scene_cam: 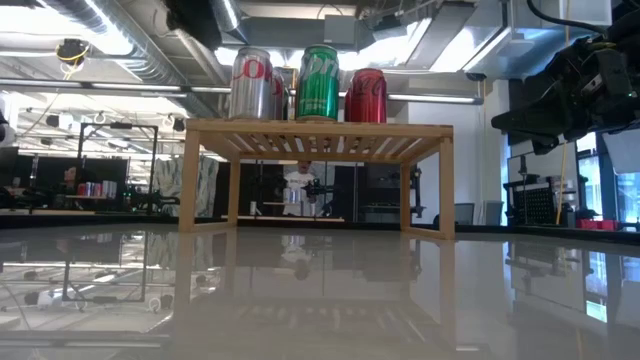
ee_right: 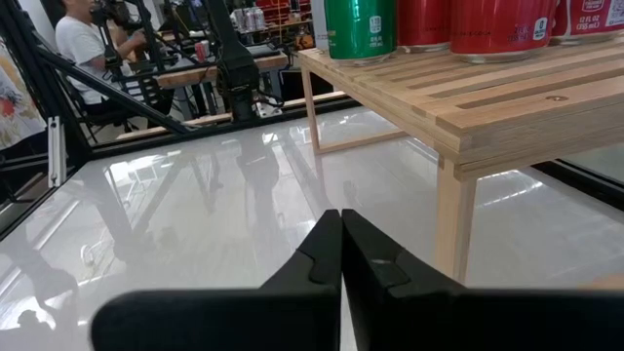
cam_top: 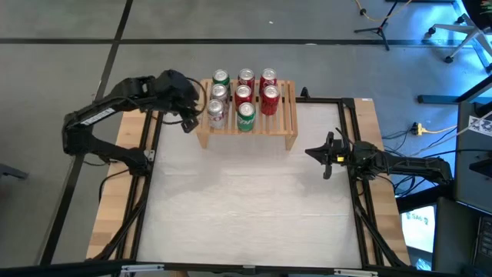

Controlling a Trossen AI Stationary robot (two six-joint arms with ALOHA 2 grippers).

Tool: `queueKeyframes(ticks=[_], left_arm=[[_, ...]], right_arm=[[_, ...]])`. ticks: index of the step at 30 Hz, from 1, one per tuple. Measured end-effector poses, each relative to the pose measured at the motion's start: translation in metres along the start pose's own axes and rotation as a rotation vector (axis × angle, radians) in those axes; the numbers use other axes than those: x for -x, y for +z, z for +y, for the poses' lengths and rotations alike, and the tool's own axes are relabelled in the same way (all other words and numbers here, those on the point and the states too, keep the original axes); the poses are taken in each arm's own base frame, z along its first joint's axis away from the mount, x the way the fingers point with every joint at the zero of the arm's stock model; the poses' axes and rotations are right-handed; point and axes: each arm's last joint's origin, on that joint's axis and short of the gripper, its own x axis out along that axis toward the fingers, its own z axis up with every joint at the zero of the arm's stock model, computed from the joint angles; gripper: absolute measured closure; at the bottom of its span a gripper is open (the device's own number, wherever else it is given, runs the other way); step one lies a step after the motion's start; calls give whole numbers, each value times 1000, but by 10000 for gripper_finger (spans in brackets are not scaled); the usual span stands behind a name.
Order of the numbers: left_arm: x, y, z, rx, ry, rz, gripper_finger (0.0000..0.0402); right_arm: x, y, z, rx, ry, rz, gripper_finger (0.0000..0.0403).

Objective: Place canned beverage on shelf
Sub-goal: Return to Home Position

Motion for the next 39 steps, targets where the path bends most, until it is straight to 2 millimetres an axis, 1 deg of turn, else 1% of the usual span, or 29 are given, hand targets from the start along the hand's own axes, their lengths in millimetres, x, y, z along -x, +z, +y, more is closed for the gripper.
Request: queueKeyframes(ticks=[4, 6, 9, 12, 16, 21, 24, 29, 32, 39], left_arm=[[22, -5, 0, -26, -66, -87, 274], [31, -6, -2, -55, -113, -165, 284], [39, -10, -7, -110, -188, -312, 304], [40, -21, -11, -146, -247, -425, 325], [34, -44, -10, -146, -257, -516, 350], [19, -76, -10, -145, -277, -604, 381], [10, -95, -11, -156, -322, -660, 398], [-4, -127, -11, -165, -376, -755, 401], [-10, -144, -10, -136, -388, -811, 401], [-27, -178, -9, -118, -396, -938, 401]], right_arm=[[0, 0, 0, 0, 0, 0, 401], [0, 0, 0, 0, 0, 0, 401], [0, 0, 0, 0, 0, 0, 401], [0, 0, 0, 0, 0, 0, 401], [0, 0, 0, 0, 0, 0, 401], [0, 0, 0, 0, 0, 0, 401], [0, 0, 0, 0, 0, 0, 401], [0, 0, 0, 0, 0, 0, 401], [0, 0, 0, 0, 0, 0, 401], [0, 0, 0, 0, 0, 0, 401]])
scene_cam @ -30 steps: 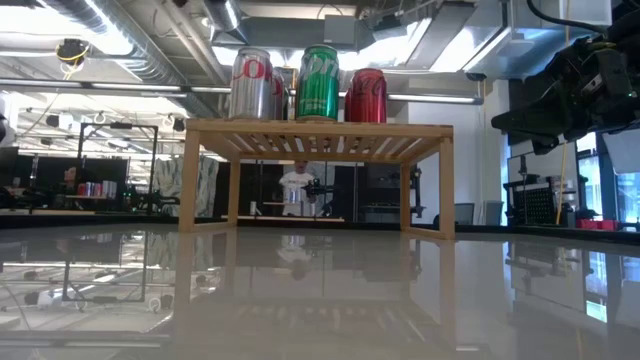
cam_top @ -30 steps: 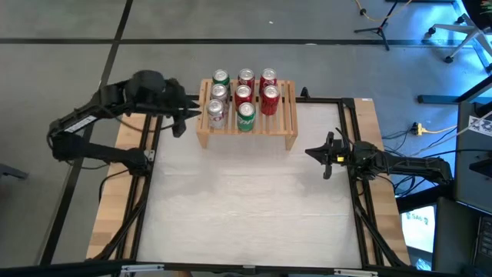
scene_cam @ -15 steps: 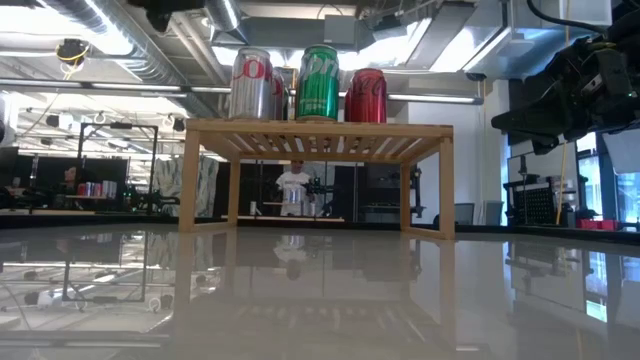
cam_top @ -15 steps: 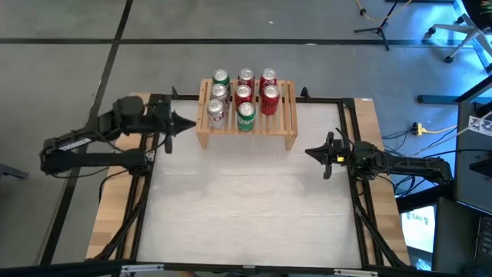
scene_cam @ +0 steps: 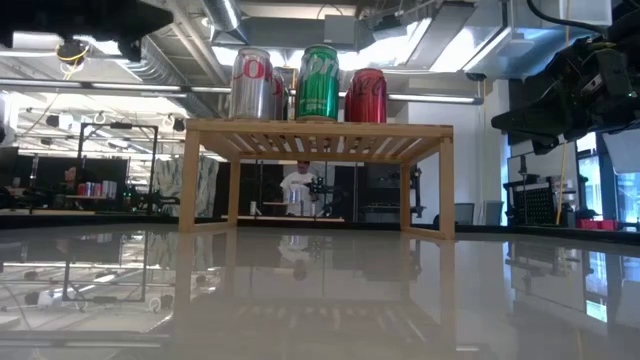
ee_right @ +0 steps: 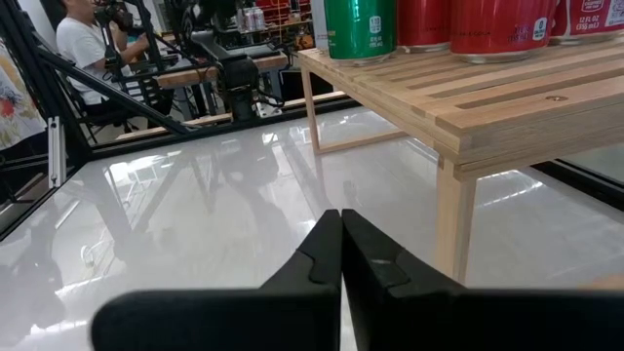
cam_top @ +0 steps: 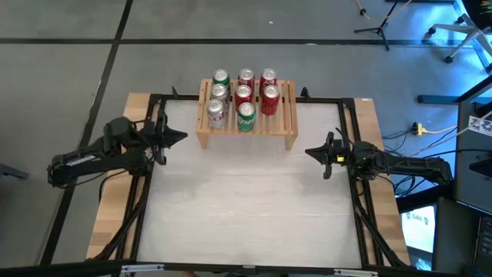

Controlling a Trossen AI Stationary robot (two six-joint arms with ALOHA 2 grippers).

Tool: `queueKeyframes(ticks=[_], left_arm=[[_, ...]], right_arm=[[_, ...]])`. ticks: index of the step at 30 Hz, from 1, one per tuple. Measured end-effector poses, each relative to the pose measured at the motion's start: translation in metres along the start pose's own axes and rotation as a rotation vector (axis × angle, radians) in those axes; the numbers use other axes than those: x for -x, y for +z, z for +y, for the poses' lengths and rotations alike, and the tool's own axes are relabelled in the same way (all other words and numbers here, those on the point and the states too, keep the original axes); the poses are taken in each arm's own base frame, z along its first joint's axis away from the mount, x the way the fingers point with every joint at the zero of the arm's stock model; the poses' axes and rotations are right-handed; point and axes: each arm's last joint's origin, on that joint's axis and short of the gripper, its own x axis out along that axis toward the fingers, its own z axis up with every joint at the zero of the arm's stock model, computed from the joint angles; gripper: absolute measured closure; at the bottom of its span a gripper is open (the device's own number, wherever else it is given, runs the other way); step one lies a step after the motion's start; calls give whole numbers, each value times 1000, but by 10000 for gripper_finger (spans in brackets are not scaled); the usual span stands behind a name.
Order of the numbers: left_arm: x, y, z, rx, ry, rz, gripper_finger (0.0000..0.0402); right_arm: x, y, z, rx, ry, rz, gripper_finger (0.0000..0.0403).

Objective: Place canned beverage on shelf
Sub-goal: Return to Home Position

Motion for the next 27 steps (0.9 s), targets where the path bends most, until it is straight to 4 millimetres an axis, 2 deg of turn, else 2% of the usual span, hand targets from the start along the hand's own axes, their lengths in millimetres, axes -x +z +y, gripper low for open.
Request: queueKeyframes(ticks=[4, 14, 23, 27], left_arm=[[4, -20, -1, -7, -13, -61, 401], [9, -54, -2, 34, -20, -174, 401], [4, -74, -1, 43, 0, -229, 401], [4, -75, -1, 67, -3, -218, 401]], right_arm=[[0, 0, 0, 0, 0, -1, 401], [0, 0, 0, 0, 0, 0, 401], [0, 0, 0, 0, 0, 0, 401], [0, 0, 0, 0, 0, 0, 401]])
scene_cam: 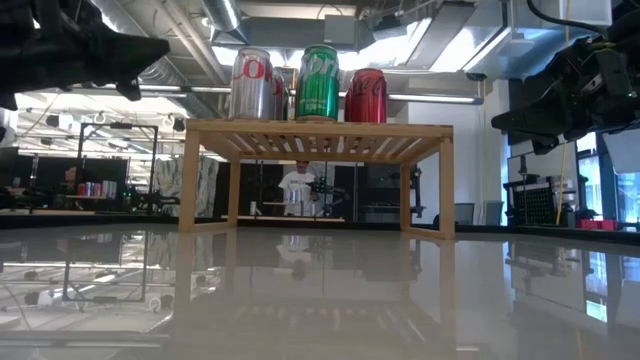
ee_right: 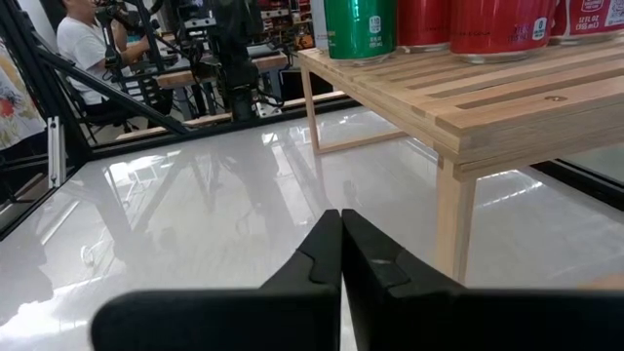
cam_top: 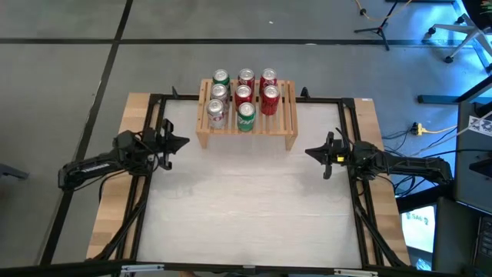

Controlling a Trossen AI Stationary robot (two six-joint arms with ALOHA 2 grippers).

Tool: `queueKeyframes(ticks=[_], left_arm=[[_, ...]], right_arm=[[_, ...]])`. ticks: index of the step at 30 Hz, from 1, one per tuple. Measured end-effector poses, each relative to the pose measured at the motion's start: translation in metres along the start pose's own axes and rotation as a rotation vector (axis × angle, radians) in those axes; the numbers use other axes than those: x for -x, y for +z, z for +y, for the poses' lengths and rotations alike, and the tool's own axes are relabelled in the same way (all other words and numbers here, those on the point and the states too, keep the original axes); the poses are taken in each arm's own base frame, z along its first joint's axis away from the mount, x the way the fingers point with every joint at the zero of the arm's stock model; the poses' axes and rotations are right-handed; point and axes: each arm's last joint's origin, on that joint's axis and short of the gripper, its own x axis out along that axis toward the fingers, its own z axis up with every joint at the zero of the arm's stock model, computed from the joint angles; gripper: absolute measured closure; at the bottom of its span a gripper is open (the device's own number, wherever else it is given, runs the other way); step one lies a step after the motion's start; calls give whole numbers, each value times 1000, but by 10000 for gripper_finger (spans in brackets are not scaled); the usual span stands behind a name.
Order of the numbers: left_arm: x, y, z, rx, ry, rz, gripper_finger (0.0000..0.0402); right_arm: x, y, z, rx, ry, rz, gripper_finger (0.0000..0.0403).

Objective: Place canned beverage on shelf
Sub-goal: Return to Home Position

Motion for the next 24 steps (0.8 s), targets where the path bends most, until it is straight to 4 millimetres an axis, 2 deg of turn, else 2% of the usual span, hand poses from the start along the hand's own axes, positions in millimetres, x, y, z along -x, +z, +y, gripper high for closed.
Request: queueKeyframes(ticks=[5, 16, 24], left_arm=[[0, -1, -2, 9, -59, 19, 401], [2, -21, -1, 152, -56, 230, 401], [2, -22, -4, 98, -107, 232, 401]], right_arm=[[0, 0, 0, 0, 0, 0, 401], [0, 0, 0, 0, 1, 0, 401], [0, 0, 0, 0, 1, 0, 401]])
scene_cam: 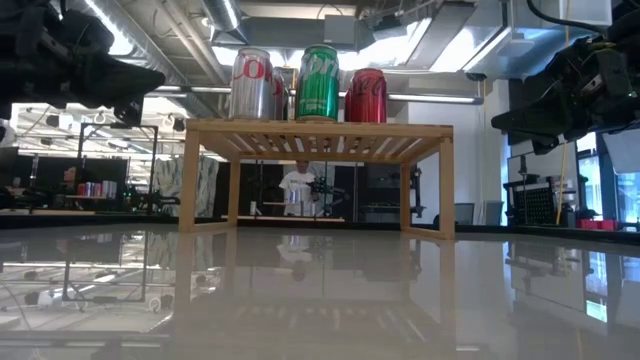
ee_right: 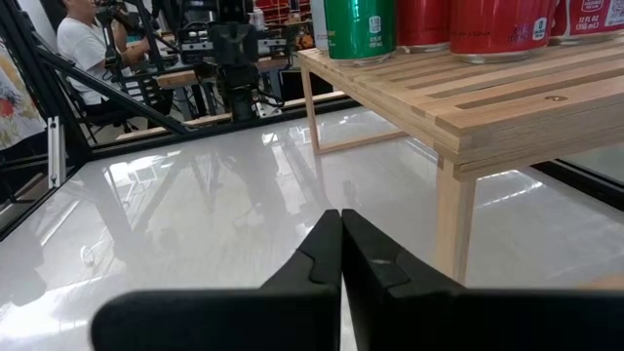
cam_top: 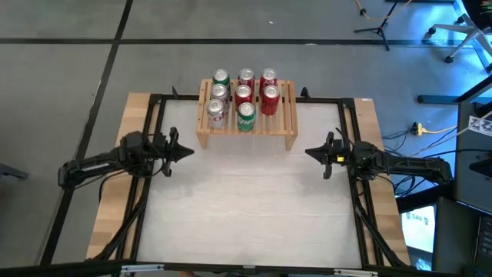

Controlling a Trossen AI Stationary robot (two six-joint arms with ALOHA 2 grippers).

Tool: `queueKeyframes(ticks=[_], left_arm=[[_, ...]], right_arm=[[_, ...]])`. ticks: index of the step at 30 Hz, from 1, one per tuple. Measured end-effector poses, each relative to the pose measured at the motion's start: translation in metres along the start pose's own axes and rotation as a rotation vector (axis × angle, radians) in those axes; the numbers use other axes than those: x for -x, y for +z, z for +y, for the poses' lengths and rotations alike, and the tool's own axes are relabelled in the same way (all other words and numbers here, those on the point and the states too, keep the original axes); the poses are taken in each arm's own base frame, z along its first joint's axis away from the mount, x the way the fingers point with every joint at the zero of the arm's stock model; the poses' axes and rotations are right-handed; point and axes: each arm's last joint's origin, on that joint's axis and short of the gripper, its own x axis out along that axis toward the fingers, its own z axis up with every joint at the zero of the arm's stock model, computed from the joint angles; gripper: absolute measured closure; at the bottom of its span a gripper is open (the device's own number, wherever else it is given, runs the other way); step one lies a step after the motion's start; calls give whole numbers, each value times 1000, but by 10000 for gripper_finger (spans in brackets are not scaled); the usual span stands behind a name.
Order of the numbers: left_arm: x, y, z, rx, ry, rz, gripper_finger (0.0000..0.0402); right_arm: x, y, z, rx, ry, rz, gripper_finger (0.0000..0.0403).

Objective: Place canned beverage on shelf
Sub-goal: Return to Home Position

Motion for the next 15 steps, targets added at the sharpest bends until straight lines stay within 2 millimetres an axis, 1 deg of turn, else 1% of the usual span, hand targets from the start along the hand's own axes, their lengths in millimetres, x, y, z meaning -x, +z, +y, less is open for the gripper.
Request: queueKeyframes(ticks=[15], left_arm=[[0, 0, -1, 13, -6, 1, 401]], right_arm=[[0, 0, 0, 0, -1, 0, 401]])
